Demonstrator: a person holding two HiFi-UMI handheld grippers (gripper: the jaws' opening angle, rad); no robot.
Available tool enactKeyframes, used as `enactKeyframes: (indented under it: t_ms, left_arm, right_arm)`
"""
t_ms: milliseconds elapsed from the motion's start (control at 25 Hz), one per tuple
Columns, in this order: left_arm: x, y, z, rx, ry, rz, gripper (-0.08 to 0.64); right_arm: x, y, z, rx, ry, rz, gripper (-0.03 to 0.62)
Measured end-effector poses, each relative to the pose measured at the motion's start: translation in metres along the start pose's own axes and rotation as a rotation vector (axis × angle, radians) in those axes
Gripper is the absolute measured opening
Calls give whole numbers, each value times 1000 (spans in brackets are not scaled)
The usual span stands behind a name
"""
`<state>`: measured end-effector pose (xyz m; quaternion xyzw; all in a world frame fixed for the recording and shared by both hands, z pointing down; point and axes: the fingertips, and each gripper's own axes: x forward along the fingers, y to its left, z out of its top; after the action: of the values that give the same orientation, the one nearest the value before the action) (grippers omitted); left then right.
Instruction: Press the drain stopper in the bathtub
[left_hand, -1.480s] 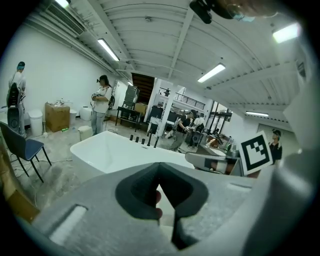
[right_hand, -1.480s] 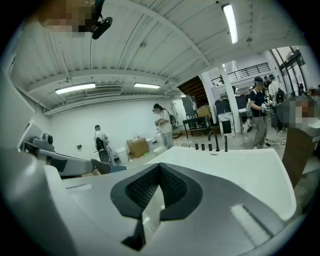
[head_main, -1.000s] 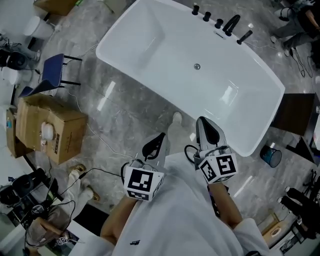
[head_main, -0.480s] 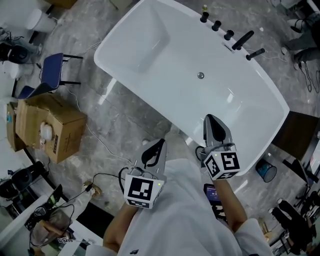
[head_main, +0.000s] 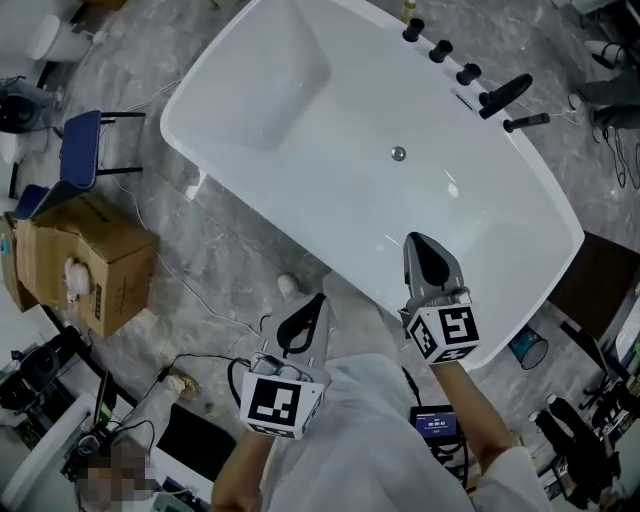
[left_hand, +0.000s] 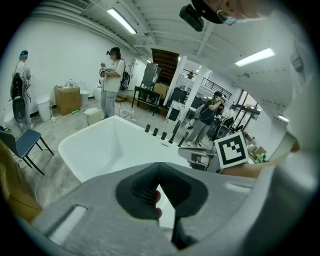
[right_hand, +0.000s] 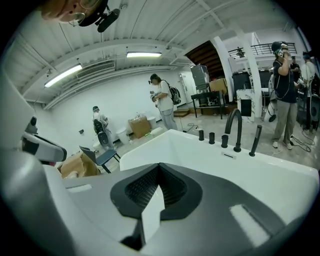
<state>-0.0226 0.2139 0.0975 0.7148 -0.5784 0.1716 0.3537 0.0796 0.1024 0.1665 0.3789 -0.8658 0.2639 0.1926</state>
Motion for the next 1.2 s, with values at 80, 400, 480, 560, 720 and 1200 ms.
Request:
enactKeyframes:
  t_ms: [80,400,480,560,720,1200]
  left_arm:
    - [18,6,0,-17,19,-14,-2]
    - [95,41,-37,10,68,-95,-2]
    - [116,48,-50,24,86,-124,-2]
    - [138,58,-58,30,106,-154,-2]
    - [179,76,-60,27,126,-225,-2]
    - [281,91,-83,130,132,-315,-2]
  right_arm:
    - [16,-12,-1,-9,8,-3,-3]
    - [71,-45,-53,17,-7,-67,3]
    - [82,-53,-68,11,-13,-91,3]
    - [98,-58,-78,5,-7,-111,3]
    - [127,-66,-87,15,-14,-145,3]
    - [187,-121,-152,153,-24,-236,3]
